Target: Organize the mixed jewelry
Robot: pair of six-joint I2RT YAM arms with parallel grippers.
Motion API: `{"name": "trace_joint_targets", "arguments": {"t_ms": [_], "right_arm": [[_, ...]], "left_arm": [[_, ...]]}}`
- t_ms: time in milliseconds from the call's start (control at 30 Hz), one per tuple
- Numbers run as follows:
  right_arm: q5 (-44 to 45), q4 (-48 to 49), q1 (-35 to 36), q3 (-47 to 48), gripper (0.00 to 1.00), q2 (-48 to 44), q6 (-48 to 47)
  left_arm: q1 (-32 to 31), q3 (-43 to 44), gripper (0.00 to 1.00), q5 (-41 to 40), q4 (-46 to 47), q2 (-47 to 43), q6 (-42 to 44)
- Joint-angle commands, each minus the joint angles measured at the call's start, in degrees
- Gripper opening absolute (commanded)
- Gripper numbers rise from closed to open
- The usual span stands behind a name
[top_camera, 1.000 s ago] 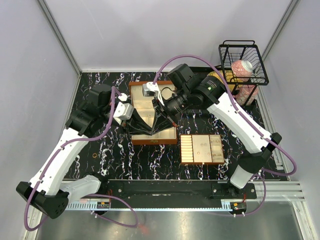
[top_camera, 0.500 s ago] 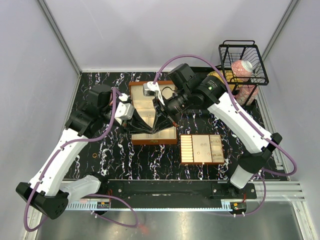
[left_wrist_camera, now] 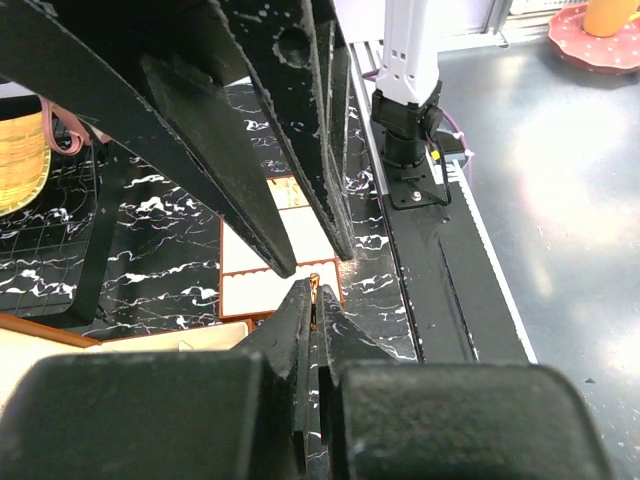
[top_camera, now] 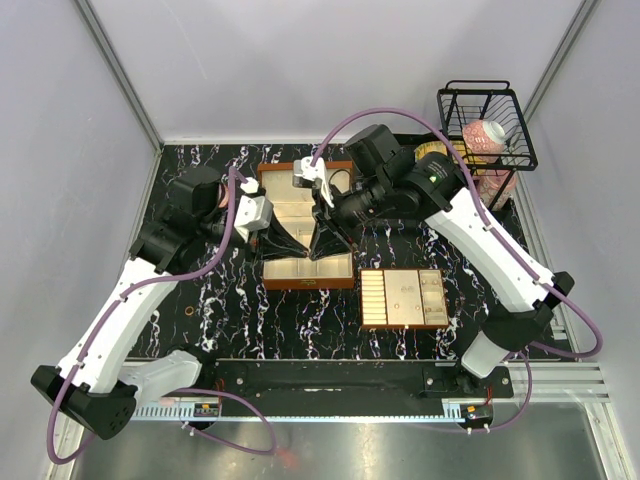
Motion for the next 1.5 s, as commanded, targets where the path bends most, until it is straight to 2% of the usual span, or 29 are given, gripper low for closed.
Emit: {"name": "trace_joint_targets", "arguments": {"t_ms": [0, 167, 467, 700, 833, 1167, 1333, 1433, 1467], "right_arm": [[4.3, 2.2, -0.4, 1.2, 0.34, -2.4, 1.4], [7.2, 3.7, -0.4, 1.1, 0.38, -2.6, 2.2], [8.3, 5.4, -0.4, 1.0, 0.37, -1.8, 4.1], [7.2, 5.4, -0.4, 1.4, 0.28, -1.4, 4.5], [5.9, 5.5, -0.4, 1.3, 0.15, -0.9, 4.6], [4.1, 6.0, -0.3, -0.2, 0.0, -0.6, 5.0], [5.0, 6.4, -0.3, -0.9, 0.0, -1.0, 4.9], [6.9, 6.4, -0.3, -1.1, 0.0, -1.7, 4.6], [7.4, 6.5, -0.3, -1.2, 0.0, -1.9, 4.3]], "left_arm": [[-0.3, 0.0, 0.0, -2.2, 5.9, -0.9, -4.6], [-0.3, -0.1, 0.0, -2.4, 7.2, -0.5, -6.6], [-0.2, -1.4, 0.0, -3.1, 10.1, -0.5, -9.3], [-0.3, -2.1, 0.0, -3.9, 11.7, -0.5, -10.8], [-0.3, -2.1, 0.0, -4.0, 12.7, -0.5, -11.8], [-0.3, -2.3, 0.0, -4.4, 16.2, -0.1, -15.2], [-0.3, -2.3, 0.0, -4.4, 17.2, -0.1, -16.4], [-0.2, -2.3, 0.08, -4.7, 17.3, -0.2, -16.7], [-0.2, -2.4, 0.15, -4.8, 17.2, -0.3, -16.7]]}}
